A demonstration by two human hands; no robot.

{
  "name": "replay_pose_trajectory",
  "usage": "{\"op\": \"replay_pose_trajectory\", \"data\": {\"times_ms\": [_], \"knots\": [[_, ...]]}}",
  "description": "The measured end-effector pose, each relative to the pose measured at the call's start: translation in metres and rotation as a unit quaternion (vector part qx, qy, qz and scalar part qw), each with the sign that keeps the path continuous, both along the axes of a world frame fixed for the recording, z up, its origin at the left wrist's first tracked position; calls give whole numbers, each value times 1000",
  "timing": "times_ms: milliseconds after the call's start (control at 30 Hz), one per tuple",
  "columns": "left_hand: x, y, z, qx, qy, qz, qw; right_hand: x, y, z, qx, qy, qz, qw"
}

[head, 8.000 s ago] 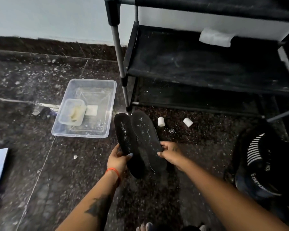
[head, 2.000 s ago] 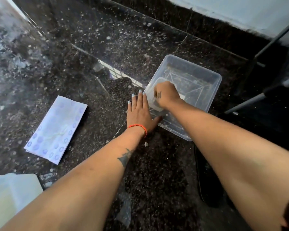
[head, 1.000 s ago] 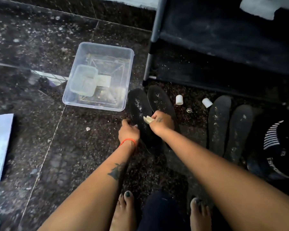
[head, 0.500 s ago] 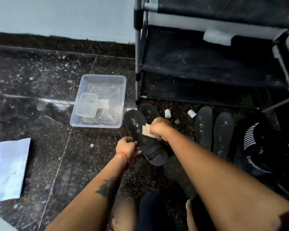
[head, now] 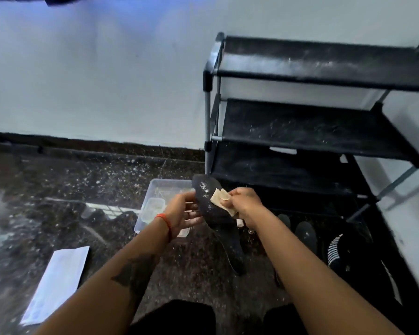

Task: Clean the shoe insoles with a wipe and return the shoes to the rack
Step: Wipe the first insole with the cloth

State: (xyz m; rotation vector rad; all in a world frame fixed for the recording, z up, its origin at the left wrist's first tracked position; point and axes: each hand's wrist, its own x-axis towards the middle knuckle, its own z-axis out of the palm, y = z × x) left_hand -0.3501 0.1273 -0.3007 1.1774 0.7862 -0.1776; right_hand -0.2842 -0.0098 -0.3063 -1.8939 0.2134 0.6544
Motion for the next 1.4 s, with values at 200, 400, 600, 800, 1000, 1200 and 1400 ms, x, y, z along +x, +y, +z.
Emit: {"op": "replay_pose_trajectory", "data": {"times_ms": [200,400,600,800,1000,1200,1400], "knots": [[-24,-23,37,-170,-116,120,971,-43,-10,36,109,27,10,994],[-32,-23,38,-294,-140,100,940,-54,-17,50,109,47,97,988],[-11,-23,40,-283,-125,59,949,-39,-22,59,25,-93,140,985],[3,-14,31,-278,-88,52,955,-19,-7,59,-23,-406,91,909],[13,-18,29,-257,-101,68,959,-29,25,30,-29,-528,224,819],[12,-13,25,-257,-64,58,963,-2,15,15,-155,-479,263,823],[15,-13,27,-245,-62,62,965,-7,19,19,-103,-528,158,828]]}}
